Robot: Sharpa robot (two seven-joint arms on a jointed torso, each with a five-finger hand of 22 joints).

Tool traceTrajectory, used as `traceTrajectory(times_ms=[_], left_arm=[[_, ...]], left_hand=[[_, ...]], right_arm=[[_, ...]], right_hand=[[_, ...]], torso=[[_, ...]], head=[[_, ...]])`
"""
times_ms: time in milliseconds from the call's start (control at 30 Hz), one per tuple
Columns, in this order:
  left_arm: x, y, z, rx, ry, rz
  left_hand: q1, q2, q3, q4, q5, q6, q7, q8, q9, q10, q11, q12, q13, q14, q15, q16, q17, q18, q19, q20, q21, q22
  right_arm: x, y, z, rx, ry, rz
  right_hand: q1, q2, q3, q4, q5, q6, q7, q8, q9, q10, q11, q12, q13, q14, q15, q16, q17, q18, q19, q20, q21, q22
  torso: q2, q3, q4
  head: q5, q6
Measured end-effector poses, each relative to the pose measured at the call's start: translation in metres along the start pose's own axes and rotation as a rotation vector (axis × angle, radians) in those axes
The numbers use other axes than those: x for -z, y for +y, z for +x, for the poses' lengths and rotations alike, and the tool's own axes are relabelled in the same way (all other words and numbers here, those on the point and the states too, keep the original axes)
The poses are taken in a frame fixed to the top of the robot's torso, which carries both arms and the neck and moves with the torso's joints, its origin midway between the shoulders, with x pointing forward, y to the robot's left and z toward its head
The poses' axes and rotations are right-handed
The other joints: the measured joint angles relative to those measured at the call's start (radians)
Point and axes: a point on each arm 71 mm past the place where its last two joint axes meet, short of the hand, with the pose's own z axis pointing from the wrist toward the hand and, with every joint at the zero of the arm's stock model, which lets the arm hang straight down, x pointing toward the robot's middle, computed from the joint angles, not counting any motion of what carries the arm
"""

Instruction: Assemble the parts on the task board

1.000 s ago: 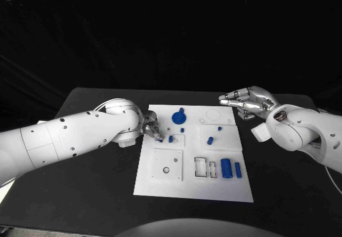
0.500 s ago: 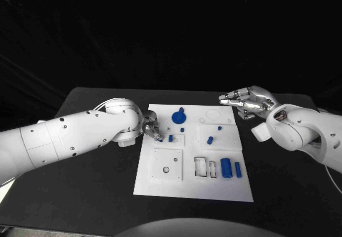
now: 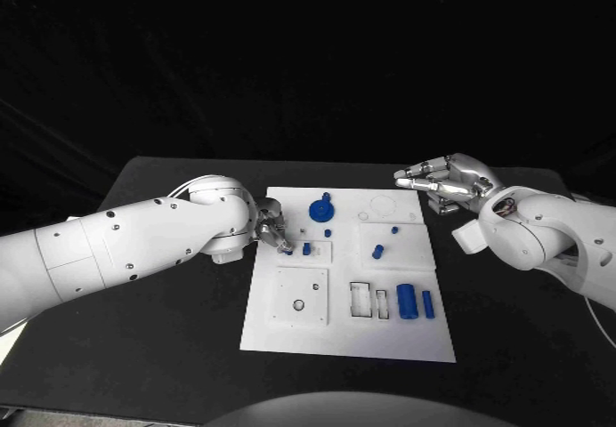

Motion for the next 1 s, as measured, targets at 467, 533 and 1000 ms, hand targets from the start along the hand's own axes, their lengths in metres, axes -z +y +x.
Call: traceTrajectory(times_ms=[467,533,1000], left_arm=[[-0.0037,0.0002,-0.0014,0.003,0.013,-0.011],[-0.0041,0.0,-0.0017,0.003,0.014,-0.012],[-0.0068,-0.0021,-0.0029,0.001,0.022,-0.022]], left_hand=[[-0.068,-0.003,0.037,-0.054,-0.003,0.009,-0.005,0.0,-0.011,0.011,-0.01,0.01,0.014,0.0,0.0,0.0,0.0,0.0,0.004,-0.004,0.0,0.0],[-0.077,0.0,0.042,-0.058,-0.003,0.013,-0.009,0.0,-0.011,0.011,-0.011,0.01,0.014,0.0,0.0,0.0,0.0,0.0,0.004,-0.004,0.0,0.0],[-0.136,0.009,0.045,-0.061,0.005,0.036,-0.021,-0.004,-0.021,0.016,-0.016,0.021,0.03,0.004,-0.004,0.0,0.0,0.0,0.0,-0.007,0.0,0.0]], right_arm=[[0.0003,0.0,-0.0001,0.0,0.0,0.0],[0.0003,0.0,0.0,0.0,0.0,0.0],[0.0004,0.0003,0.0003,-0.001,0.001,0.0]], right_hand=[[0.0,0.0,-0.003,0.003,0.0,0.0,0.0,0.0,0.0,0.0,0.0,0.0,0.0,0.0,0.0,0.0,0.0,0.0,0.0,0.0,0.0,0.0],[0.0,0.0,-0.003,0.003,0.0,0.0,0.0,0.0,0.0,0.0,0.0,0.0,0.0,0.0,0.0,0.0,0.0,0.0,0.0,0.0,0.0,0.0],[0.0,0.0,-0.003,0.003,0.0,0.0,0.0,0.0,0.0,0.0,0.0,0.0,0.001,0.0,0.0,0.0,0.001,0.0,0.0,0.0,0.0,0.0]], torso=[[0.0,0.0008,0.0005],[0.0,0.0008,0.0005],[0.0,0.0004,-0.0002]], head=[[0.001,0.0],[0.001,0.0],[-0.002,-0.002]])
